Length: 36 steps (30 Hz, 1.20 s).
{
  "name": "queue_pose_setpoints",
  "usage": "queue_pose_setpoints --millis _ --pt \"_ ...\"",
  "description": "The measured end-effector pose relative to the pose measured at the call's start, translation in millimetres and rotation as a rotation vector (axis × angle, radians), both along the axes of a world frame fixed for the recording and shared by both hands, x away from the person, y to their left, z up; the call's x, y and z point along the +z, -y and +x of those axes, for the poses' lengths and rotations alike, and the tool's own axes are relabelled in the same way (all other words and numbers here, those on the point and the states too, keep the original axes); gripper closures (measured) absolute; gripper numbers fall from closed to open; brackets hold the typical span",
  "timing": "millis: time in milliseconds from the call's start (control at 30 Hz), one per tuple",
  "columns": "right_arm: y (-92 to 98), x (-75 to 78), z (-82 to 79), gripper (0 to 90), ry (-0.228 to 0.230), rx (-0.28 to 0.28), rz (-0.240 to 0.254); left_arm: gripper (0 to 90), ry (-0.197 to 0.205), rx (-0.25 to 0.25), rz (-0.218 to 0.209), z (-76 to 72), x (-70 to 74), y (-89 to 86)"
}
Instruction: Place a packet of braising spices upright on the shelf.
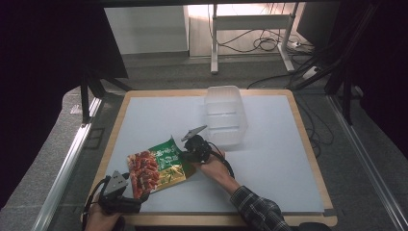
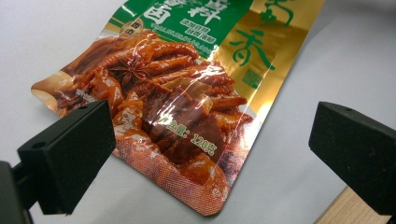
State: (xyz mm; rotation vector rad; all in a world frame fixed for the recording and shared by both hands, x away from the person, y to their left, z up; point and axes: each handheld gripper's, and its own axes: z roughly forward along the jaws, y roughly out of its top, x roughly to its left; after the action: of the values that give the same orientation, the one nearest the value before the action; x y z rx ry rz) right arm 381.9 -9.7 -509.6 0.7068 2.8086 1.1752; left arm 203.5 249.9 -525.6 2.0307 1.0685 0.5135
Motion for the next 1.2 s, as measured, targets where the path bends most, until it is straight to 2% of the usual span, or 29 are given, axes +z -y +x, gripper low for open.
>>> queue_pose_setpoints --millis 100,167,267,433,533,600,700,767,833,867,1100,1200 --pt "1.5 9.9 2.3 88.8 -0.023 0.008 0.031 0.4 0.0 -0.001 0.003 0.1 0.1 -0.3" --pt "2.0 13.7 2.8 88.8 -0.023 0.015 0.039 0.4 0.0 -0.001 0.002 0.1 0.1 -0.3" --pt "2.2 28.0 1.1 88.9 0.006 0.014 0.05 0.4 0.001 0.0 0.003 0.1 0.0 -0.3" --pt "4.1 41.6 2.5 89.0 0.01 0.02 0.081 0.3 0.002 -0.001 0.001 0.3 0.0 -0.3" --pt "5.0 57.5 3.8 89.1 0.023 0.042 0.099 0.3 0.001 0.001 0.002 0.3 -0.1 -0.2" --pt "5.1 61.8 4.0 89.1 0.026 0.045 0.102 0.3 0.0 0.0 0.002 0.2 -0.1 -0.2" --pt "4.1 78.5 4.1 89.2 0.047 0.059 0.099 0.4 0.0 0.0 0.004 0.2 0.0 -0.2" --pt "3.8 82.4 4.5 89.2 0.049 0.064 0.099 0.3 0.001 0.0 0.003 0.3 -0.1 -0.2" --pt "3.5 89.9 5.4 89.2 0.051 0.074 0.107 0.3 0.001 0.0 0.004 0.3 0.0 -0.2" --pt "3.7 98.7 6.2 89.2 0.054 0.083 0.113 0.4 0.001 0.0 0.003 0.3 0.0 -0.2" --pt "4.0 126.4 5.6 89.3 0.078 0.102 0.131 0.4 0.0 0.001 0.003 0.3 -0.1 -0.1" --pt "4.1 134.1 5.2 89.3 0.089 0.104 0.133 0.3 0.0 0.001 0.003 0.3 -0.1 0.0"
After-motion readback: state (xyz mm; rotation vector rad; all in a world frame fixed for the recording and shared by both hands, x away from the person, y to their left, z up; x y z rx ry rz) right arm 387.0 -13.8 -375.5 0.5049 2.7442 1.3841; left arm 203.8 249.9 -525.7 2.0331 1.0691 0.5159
